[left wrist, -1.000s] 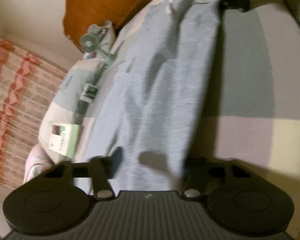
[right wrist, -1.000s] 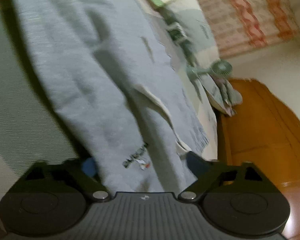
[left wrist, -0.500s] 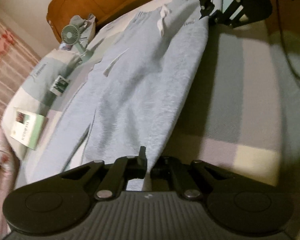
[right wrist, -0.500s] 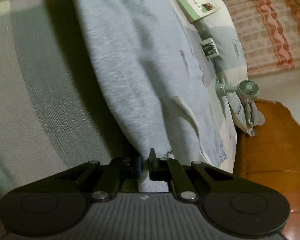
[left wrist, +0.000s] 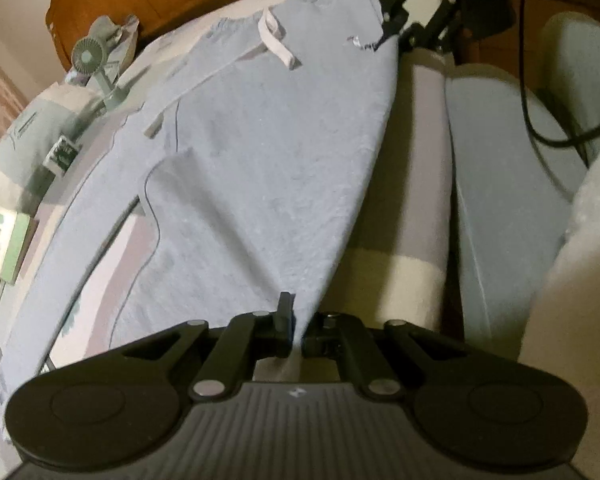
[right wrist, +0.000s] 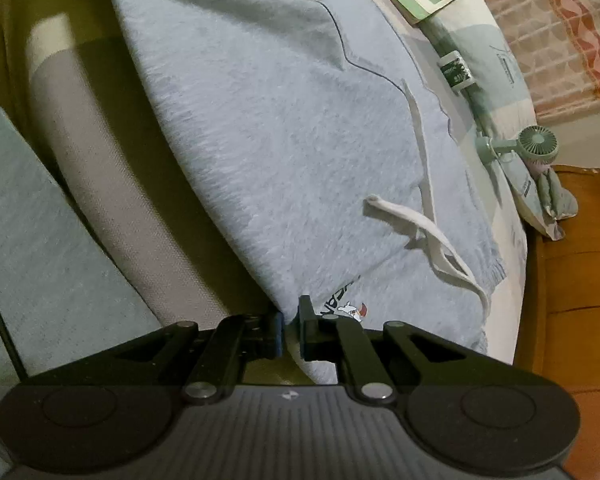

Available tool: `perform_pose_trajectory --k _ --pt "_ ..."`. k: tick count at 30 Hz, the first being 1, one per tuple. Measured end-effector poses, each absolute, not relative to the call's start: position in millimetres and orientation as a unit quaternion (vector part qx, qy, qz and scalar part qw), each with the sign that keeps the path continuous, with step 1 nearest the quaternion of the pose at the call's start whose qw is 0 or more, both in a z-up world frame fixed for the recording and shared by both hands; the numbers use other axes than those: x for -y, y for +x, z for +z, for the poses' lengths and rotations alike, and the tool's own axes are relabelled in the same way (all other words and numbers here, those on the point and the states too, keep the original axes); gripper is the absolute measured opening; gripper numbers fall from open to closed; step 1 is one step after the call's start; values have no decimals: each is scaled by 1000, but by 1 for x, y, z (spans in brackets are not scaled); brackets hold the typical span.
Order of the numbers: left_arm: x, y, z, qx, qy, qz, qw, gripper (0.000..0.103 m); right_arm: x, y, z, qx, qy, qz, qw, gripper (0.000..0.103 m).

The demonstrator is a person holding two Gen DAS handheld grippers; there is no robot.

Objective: Fold clothes

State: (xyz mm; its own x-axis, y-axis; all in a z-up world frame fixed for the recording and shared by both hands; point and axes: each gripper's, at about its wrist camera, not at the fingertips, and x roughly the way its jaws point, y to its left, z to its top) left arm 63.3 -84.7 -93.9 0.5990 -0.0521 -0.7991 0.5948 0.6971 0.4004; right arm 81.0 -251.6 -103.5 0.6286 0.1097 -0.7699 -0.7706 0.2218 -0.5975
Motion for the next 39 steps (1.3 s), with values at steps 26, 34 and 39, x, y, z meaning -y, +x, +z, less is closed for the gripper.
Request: perform_pose_trajectory --k 26,34,39 --pt "-123 -15 -29 -391 53 95 914 53 278 71 18 -324 -166 248 898 103" --pt "-206 -65 -54 -406 -108 198 886 56 201 63 8 -357 -44 366 858 103" --pt "-242 -98 -71 -392 -236 217 862 56 160 52 5 -354 -43 410 840 103"
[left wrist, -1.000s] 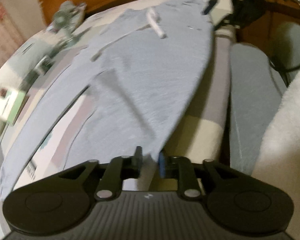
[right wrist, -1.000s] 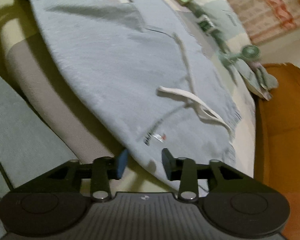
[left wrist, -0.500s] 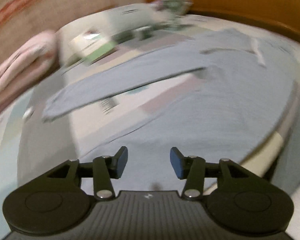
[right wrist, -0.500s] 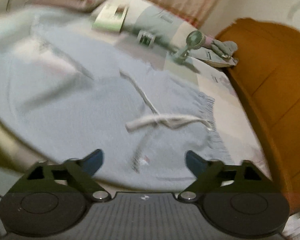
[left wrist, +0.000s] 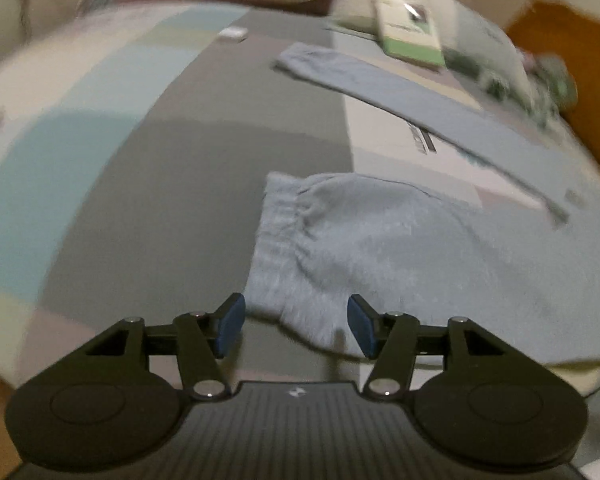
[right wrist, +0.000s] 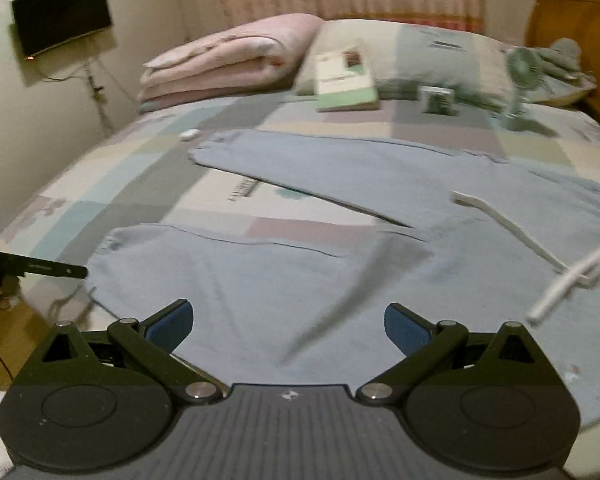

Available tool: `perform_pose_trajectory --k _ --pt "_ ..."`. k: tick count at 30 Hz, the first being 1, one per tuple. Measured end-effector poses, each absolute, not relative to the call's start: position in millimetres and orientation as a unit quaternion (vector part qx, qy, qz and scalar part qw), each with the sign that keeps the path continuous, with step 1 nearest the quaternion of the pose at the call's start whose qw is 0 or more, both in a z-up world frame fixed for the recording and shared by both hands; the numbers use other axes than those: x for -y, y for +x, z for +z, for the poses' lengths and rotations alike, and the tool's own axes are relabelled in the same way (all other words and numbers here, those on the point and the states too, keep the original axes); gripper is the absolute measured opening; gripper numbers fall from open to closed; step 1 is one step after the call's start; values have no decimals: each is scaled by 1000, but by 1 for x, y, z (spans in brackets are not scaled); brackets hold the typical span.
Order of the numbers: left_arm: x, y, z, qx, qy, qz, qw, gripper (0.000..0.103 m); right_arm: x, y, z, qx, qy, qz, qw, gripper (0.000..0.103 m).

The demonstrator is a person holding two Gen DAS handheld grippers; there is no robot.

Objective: Fold clothes

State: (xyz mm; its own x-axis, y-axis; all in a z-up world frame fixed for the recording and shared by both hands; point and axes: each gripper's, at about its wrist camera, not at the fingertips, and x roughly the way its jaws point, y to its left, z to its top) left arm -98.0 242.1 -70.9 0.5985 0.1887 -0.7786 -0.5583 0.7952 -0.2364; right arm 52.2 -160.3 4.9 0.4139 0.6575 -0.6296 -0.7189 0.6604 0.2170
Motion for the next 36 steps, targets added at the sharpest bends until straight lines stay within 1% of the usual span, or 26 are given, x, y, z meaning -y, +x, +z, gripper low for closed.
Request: perform_pose_trajectory --k 3,5,7,12,15,20,21,22,23,24,25,27,29,36 --pt "-256 -103 -89 -382 -320 189 846 56 152 55 12 -351 -29 422 835 103" --pt "-261 -101 -99 -367 -345 182 844 57 152 58 20 -350 -21 419 837 103" --pt "-265 -95 -105 -355 -363 177 843 58 156 64 30 -346 -13 413 843 103" --pt "-281 -85 -114 -316 -383 181 849 58 168 90 54 -340 24 386 857 103" --pt "-288 -83 -120 -285 -409 181 848 57 172 102 57 -360 51 378 851 103" --pt "-294 -90 -132 -244 -449 167 843 55 161 115 36 -440 65 386 808 103" --pt "-294 -91 -133 -243 -448 166 844 50 158 118 31 -458 63 385 798 103" --pt "-293 -92 -133 -247 -441 172 845 41 155 122 26 -472 62 379 794 103" --pt "-292 -92 -132 -252 -434 177 847 36 154 127 22 -477 60 360 799 103" --pt "-292 -91 -131 -259 -427 187 846 24 154 134 19 -482 60 341 805 103" --pt "-294 -92 -130 -263 -425 196 844 17 155 139 16 -486 65 325 809 103" --pt "-295 -95 -129 -262 -427 203 841 13 159 148 13 -492 85 304 811 103" --pt "-295 -99 -125 -262 -421 208 843 12 162 150 12 -494 101 307 807 103" --pt "-283 -119 -98 -275 -373 233 855 11 163 135 5 -494 61 294 816 103"
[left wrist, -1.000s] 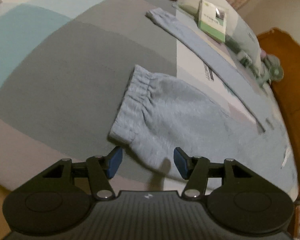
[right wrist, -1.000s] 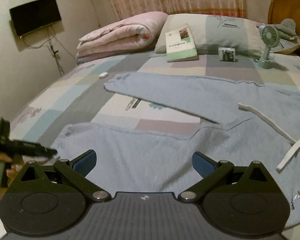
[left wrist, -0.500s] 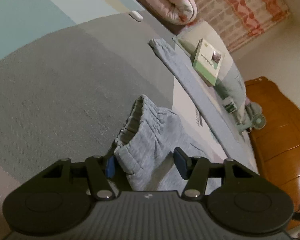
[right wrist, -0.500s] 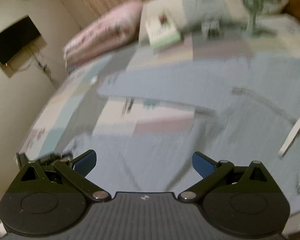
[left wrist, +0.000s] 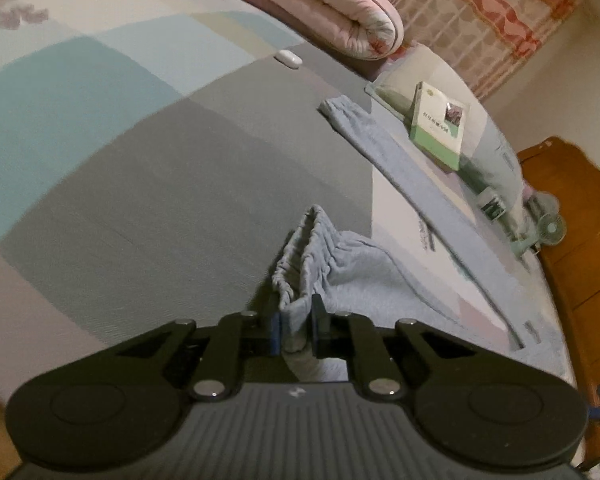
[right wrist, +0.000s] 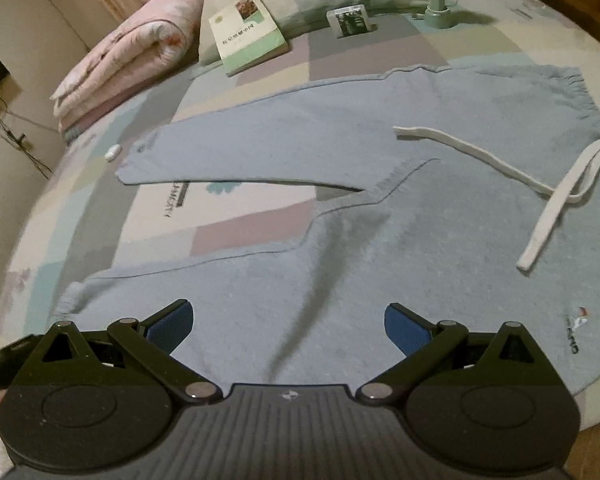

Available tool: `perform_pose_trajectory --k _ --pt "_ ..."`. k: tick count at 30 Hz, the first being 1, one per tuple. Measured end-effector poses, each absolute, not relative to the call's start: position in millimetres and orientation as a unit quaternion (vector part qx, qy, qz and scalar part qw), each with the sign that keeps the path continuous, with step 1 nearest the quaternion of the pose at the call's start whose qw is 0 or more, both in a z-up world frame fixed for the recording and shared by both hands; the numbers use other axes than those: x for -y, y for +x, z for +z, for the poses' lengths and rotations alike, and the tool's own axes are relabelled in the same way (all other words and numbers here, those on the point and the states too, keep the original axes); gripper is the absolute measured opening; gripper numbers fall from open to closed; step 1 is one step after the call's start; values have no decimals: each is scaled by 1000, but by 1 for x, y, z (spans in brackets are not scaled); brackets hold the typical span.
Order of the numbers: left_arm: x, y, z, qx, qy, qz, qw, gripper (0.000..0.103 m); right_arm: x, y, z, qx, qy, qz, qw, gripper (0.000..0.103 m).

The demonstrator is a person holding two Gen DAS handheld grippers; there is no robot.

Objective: Fold clothes

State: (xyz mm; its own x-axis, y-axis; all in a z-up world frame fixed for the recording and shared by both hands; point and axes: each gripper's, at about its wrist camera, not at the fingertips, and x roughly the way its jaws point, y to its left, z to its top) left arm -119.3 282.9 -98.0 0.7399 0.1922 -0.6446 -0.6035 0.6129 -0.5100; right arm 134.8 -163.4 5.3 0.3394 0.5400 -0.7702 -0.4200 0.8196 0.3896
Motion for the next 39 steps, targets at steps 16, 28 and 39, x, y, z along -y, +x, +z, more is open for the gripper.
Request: perform_pose_trajectory --k 16,28,39 --pt "-290 -90 -67 -306 -232 229 894 54 168 115 7 -474 57 300 826 103" --pt "-246 -51 -101 -359 -89 221 903 29 182 85 8 -437 72 276 853 103" --pt "-271 -64 -73 -324 -146 272 894 29 203 82 4 -433 82 254 861 103"
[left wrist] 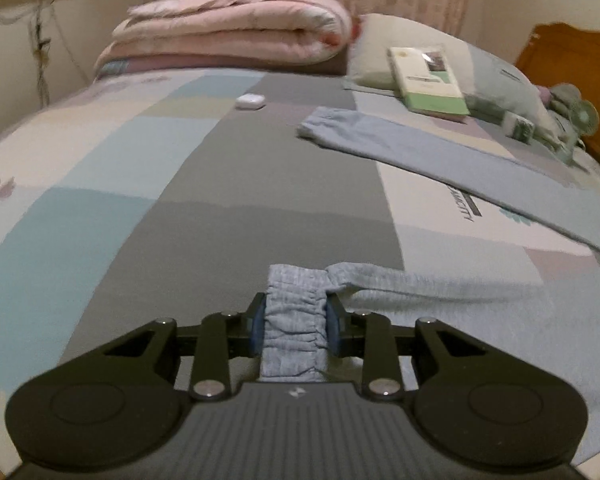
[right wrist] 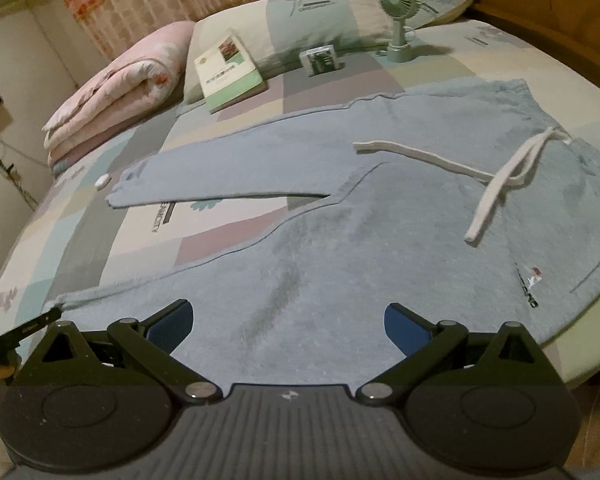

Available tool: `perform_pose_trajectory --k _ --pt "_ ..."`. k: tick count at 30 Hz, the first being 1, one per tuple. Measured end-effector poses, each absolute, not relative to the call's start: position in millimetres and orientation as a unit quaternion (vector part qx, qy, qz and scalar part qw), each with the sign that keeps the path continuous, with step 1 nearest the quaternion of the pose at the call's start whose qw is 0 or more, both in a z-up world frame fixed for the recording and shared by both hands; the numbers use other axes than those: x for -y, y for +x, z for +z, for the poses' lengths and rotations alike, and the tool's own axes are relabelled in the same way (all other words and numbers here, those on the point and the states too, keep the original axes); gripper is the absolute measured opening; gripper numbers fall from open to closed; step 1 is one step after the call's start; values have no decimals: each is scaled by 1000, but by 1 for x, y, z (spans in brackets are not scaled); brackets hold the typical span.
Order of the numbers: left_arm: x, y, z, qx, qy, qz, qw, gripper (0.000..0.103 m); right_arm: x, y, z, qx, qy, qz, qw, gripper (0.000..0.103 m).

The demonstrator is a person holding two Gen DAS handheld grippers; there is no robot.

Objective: Fold clothes

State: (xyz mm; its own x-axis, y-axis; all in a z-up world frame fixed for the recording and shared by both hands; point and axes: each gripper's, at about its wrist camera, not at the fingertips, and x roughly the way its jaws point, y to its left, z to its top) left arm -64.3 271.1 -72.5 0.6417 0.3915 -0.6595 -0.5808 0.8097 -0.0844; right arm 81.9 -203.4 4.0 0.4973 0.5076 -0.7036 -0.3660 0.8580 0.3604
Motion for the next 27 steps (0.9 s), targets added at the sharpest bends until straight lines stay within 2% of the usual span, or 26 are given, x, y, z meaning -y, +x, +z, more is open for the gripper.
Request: perform_pose_trajectory --k 3,8,10,12,17,19,23,27 --pt "-279 -66 -77 -327 -166 270 890 29 209 82 0 -434 87 247 862 103" --pt "-288 -71 -72 -329 -188 269 886 42 213 83 -5 -439 92 243 860 103" --pt "-287 -79 -65 -322 -189 268 888 50 215 83 -6 -440 95 243 859 103" --pt "-283 -86 -60 -324 -184 267 889 51 217 83 -8 -441 99 241 859 103" --pt "-272 -110 -57 -328 -203 262 885 62 220 83 -10 -441 107 248 856 103" --pt "-270 -117 -57 -327 -203 265 884 69 221 81 -10 -439 109 252 856 103" --pt "-277 -109 -50 -311 -204 266 889 67 222 79 -10 -436 116 263 853 103" --pt "-289 -70 -43 -306 -162 276 897 66 224 76 -12 -437 121 259 853 103"
